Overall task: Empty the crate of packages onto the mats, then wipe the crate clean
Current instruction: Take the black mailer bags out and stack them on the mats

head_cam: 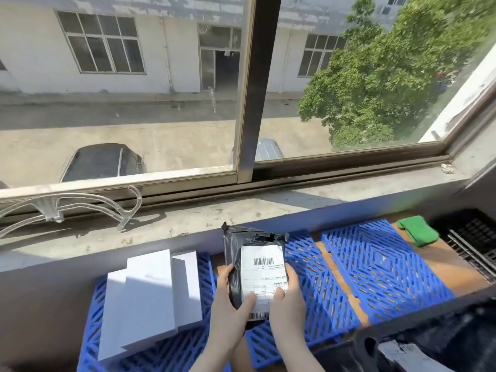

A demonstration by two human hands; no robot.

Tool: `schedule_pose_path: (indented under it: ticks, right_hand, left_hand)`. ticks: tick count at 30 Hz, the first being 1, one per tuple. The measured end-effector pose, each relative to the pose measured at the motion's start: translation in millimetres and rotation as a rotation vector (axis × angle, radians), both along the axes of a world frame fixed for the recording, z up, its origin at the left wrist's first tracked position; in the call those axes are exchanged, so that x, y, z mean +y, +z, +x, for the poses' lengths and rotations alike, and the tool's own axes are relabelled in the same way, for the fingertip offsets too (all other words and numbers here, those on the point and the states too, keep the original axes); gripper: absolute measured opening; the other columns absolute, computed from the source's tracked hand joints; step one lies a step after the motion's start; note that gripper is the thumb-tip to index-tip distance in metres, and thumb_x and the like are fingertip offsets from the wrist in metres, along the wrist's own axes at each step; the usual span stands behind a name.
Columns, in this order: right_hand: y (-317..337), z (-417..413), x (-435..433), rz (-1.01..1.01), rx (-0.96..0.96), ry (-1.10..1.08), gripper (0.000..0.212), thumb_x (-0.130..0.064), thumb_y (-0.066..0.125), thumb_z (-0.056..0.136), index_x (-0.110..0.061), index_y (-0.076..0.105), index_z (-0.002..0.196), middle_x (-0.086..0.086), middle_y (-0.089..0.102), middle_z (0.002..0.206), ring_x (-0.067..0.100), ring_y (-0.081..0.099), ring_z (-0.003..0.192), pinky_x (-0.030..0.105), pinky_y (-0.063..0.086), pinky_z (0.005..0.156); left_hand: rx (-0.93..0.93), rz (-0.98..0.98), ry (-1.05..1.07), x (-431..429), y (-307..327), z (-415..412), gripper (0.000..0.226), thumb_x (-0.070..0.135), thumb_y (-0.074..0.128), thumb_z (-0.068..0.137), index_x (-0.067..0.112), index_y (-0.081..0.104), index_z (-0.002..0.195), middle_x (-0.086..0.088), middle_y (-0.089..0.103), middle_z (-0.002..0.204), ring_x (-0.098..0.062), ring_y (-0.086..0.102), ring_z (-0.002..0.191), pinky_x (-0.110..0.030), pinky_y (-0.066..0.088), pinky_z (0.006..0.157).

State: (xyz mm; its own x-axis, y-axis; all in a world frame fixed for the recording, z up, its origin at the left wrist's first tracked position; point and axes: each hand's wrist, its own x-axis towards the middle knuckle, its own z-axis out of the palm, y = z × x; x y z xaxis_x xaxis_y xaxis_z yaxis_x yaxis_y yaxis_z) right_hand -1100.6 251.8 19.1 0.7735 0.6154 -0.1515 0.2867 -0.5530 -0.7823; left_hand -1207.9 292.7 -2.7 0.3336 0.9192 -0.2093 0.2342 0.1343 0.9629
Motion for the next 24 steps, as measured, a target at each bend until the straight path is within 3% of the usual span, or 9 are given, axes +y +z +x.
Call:
schedule_pose_path:
  ticks: [2, 5, 9, 13, 17, 20, 24]
  right_hand:
    - [-18, 4, 1, -0.018, -0.013, -0.029, 0.055, 0.001, 0.036, 0.094, -0.023, 0.037, 0.143, 0.003, 0.053, 0.135, 0.023, 0.052, 0.114, 0.031, 0.041, 0.082]
    - [-43, 8, 3, -0.022, -0.016, -0.078, 0.053, 0.001, 0.038, 0.093, -0.023, 0.042, 0.140, 0.005, 0.056, 0.131, 0.025, 0.052, 0.111, 0.031, 0.038, 0.078]
    - [-66, 11, 5, -0.027, -0.025, -0.116, 0.052, 0.002, 0.040, 0.092, -0.021, 0.044, 0.139, 0.007, 0.057, 0.128, 0.025, 0.051, 0.113, 0.032, 0.038, 0.082]
    - [-82, 14, 10, 0.004, -0.121, -0.121, 0.049, -0.002, 0.039, 0.090, -0.013, 0.049, 0.137, 0.011, 0.058, 0.127, 0.030, 0.049, 0.119, 0.032, 0.036, 0.088]
    - [-93, 26, 19, -0.047, -0.174, -0.100, 0.052, -0.001, 0.043, 0.089, -0.017, 0.047, 0.139, 0.013, 0.057, 0.125, 0.034, 0.051, 0.116, 0.043, 0.041, 0.095]
    - [-94, 25, 15, -0.081, -0.277, -0.106, 0.050, -0.006, 0.045, 0.091, -0.019, 0.046, 0.140, 0.011, 0.049, 0.136, 0.030, 0.045, 0.122, 0.044, 0.036, 0.100]
    - [-92, 6, -5, -0.075, -0.473, -0.063, 0.046, -0.011, 0.057, 0.088, -0.021, 0.055, 0.133, 0.008, 0.040, 0.145, 0.028, 0.043, 0.124, 0.046, 0.038, 0.100]
  left_hand:
    - [0.028, -0.001, 0.006, -1, -16, 7, 0.069, 0.024, 0.071, 0.082, 0.054, 0.031, 0.129, 0.032, 0.039, 0.136, 0.000, 0.043, 0.127, -0.029, 0.035, 0.109]
    - [0.088, 0.005, 0.003, 1, -36, 16, 0.070, 0.017, 0.070, 0.083, 0.033, 0.036, 0.141, 0.020, 0.045, 0.135, -0.001, 0.043, 0.125, -0.025, 0.035, 0.106]
    - [0.197, 0.045, -0.042, 2, -60, 23, 0.072, 0.038, 0.060, 0.076, 0.019, 0.042, 0.143, 0.013, 0.052, 0.126, -0.004, 0.048, 0.116, -0.027, 0.039, 0.100]
    - [0.313, 0.097, -0.132, 3, -78, 26, 0.079, 0.056, 0.040, 0.073, 0.018, 0.042, 0.143, 0.014, 0.046, 0.125, -0.014, 0.037, 0.127, -0.027, 0.030, 0.101]
    - [0.364, 0.118, -0.236, 9, -93, 24, 0.086, 0.062, 0.036, 0.074, 0.021, 0.033, 0.150, 0.007, 0.039, 0.151, -0.022, 0.026, 0.141, -0.039, 0.022, 0.116]
    - [0.366, 0.141, -0.226, 9, -96, 17, 0.081, 0.062, 0.039, 0.079, 0.027, 0.028, 0.151, 0.007, 0.028, 0.157, -0.016, 0.018, 0.146, -0.030, 0.015, 0.119]
    - [0.321, 0.312, -0.190, -3, -92, 5, 0.057, 0.036, 0.051, 0.093, 0.036, 0.032, 0.147, 0.009, 0.027, 0.153, -0.008, 0.020, 0.143, -0.012, 0.008, 0.113]
